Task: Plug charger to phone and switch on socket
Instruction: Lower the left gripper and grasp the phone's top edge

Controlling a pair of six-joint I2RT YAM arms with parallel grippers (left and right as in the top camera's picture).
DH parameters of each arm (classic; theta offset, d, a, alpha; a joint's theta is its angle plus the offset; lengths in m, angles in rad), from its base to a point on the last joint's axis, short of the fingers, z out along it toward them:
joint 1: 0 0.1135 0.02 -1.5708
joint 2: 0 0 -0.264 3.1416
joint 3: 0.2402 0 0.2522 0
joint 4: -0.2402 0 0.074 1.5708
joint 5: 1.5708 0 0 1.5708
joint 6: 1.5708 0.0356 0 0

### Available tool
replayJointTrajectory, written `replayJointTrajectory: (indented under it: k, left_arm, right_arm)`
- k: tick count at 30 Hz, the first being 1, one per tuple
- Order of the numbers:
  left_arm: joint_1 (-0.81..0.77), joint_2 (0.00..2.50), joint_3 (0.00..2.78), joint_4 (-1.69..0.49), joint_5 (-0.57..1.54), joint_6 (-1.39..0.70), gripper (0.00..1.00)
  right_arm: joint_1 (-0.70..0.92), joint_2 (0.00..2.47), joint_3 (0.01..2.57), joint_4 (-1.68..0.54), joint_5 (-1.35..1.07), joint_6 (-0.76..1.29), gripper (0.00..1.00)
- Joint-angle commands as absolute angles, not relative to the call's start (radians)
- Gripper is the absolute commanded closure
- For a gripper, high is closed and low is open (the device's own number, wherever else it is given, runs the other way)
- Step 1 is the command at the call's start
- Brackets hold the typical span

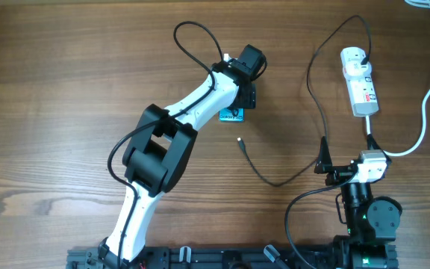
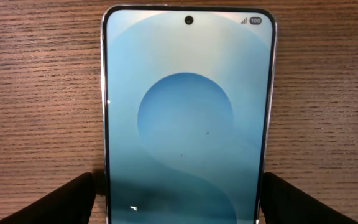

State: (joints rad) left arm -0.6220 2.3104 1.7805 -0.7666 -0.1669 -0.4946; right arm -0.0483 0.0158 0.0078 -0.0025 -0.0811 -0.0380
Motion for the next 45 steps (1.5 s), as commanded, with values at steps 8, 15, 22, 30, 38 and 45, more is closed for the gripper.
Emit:
replayJointTrajectory:
  k: [8,15,22,30,38,45]
  left_arm:
    - [-0.619,2.344,1.784,-0.767,-0.151,-0.502,0.16]
    - [-0.617,2.344,1.784,-0.767,-0.150,-0.502,0.25]
    - [-0.617,2.344,1.784,-0.767,-0.150,-0.502,0.32]
    - [-0.617,2.308,1.784,-0.768,-0.150,-0.502,0.33]
    - [-0.617,2.215,1.784,-0.813,-0.139,-0.539,0.32]
    - [-0.617,2.202,1.784,-0.837,-0.100,-0.540,0.33]
  right_arm:
    - [-0.043,0.011,0.007,-0.001,-0.075,-0.023,0.00]
    - [-0.043,0.011,0.007,-0.001,-0.075,-0.023,0.00]
    - [-0.043,0.014,0.007,-0.001,-0.075,-0.023,0.00]
    - [-0.043,0.018,0.007,0.000,-0.075,-0.023,0.00]
    - [-0.043,0.018,0.007,-0.001,-0.075,-0.023,0.00]
    - [-0.043,0.018,0.007,-0.001,-0.075,-0.023,0.00]
